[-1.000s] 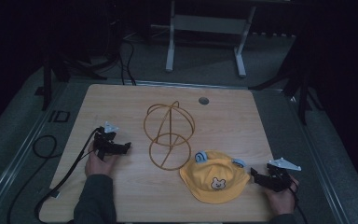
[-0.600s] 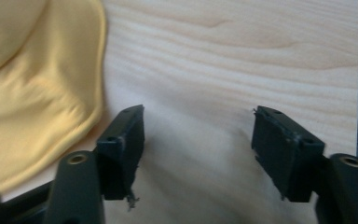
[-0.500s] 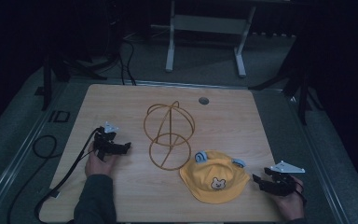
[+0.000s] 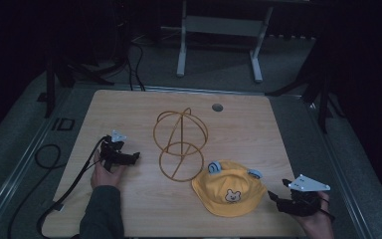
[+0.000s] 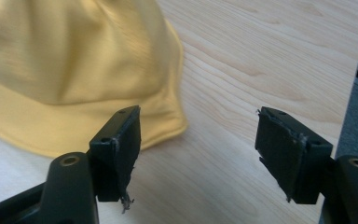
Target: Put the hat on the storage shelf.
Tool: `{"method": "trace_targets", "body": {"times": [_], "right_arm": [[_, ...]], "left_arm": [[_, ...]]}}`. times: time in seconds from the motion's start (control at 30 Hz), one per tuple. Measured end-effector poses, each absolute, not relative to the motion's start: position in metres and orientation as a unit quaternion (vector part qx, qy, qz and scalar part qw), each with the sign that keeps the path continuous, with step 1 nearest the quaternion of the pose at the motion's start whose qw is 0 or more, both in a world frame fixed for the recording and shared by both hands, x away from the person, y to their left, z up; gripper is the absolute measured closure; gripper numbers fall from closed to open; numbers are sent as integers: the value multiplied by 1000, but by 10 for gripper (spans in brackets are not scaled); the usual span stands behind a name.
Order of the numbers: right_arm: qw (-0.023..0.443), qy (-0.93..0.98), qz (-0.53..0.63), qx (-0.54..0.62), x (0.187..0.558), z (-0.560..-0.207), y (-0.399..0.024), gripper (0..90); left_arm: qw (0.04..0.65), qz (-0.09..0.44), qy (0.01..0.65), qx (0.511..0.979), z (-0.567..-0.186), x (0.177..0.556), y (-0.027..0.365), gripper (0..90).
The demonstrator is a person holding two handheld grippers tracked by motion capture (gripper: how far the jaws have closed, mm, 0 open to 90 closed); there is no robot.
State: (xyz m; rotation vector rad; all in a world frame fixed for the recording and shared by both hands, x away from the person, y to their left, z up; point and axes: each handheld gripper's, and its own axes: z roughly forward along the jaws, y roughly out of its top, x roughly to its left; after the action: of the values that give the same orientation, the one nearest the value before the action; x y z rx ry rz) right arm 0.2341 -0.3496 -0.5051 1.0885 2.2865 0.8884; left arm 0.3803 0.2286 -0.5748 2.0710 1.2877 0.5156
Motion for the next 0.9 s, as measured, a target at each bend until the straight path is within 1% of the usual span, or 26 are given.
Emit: {"method": "trace_targets", "body": {"times": [0.4,0.5,0.63,0.7,0.9], "right_arm": [[203,858,306,360,237,-476,-341,271],[198,865,306,346,236,-467,-337,217],[189,874,298,333,235,-456,-328,175],[192,879,291,327,235,-452,-322,145],[188,888,281,311,238,-436,-311,114]], "left_arm": [[318,196,491,787,-575,380,228,53],[318,195,491,788,-575,380,228,53],[318,196,491,787,-575,380,228,53],[318,196,491,787,-575,380,228,53],[318,196,491,787,-575,380,228,53]]}}
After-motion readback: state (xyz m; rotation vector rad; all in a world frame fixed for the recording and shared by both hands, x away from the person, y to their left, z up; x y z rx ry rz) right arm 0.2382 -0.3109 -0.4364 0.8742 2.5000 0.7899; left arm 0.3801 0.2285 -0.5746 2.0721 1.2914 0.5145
